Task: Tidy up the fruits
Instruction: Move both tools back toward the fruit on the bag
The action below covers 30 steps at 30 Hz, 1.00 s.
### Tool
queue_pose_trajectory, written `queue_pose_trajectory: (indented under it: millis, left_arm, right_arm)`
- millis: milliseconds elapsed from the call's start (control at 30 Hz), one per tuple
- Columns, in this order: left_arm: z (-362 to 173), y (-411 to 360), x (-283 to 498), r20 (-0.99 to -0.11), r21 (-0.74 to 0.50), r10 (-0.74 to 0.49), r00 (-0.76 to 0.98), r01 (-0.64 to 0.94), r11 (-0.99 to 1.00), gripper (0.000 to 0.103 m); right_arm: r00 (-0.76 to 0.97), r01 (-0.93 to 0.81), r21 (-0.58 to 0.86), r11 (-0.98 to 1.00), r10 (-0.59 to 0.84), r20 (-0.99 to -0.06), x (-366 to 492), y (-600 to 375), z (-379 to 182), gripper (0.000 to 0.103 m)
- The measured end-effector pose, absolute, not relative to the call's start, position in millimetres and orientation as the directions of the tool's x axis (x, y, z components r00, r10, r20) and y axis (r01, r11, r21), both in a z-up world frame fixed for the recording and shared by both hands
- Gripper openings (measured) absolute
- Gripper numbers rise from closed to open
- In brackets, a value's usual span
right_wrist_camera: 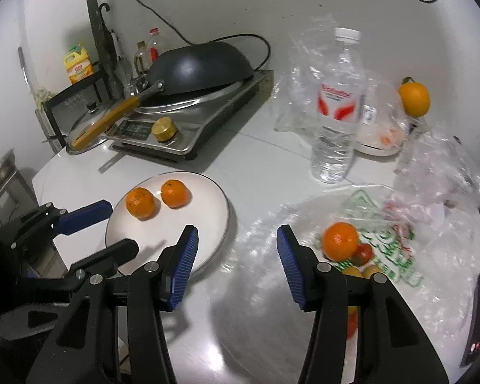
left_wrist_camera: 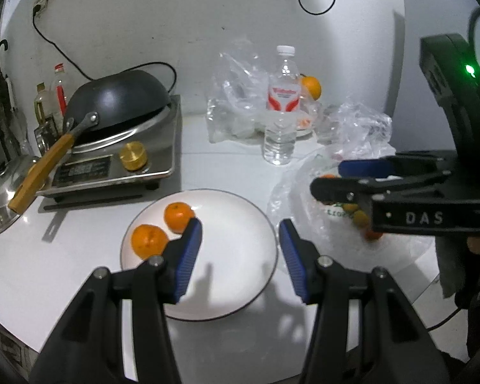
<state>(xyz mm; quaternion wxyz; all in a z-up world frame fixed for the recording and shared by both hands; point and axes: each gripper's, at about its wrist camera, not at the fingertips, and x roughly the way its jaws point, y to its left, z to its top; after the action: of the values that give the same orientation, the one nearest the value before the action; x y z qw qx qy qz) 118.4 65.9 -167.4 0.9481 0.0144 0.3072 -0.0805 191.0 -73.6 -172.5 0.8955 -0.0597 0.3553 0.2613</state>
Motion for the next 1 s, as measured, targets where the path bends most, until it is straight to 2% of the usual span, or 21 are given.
queue_pose_trajectory:
  millis: [1000]
  left_arm:
    - [-171.8,-66.5,130.5,-0.649,0.070,-0.140,0.748,0.243,0.968,0.052]
  right_arm:
    - [0.641,-0.466,0.127,0.876,0.433,-0.633,168.2,-209.7,-186.9,0.054]
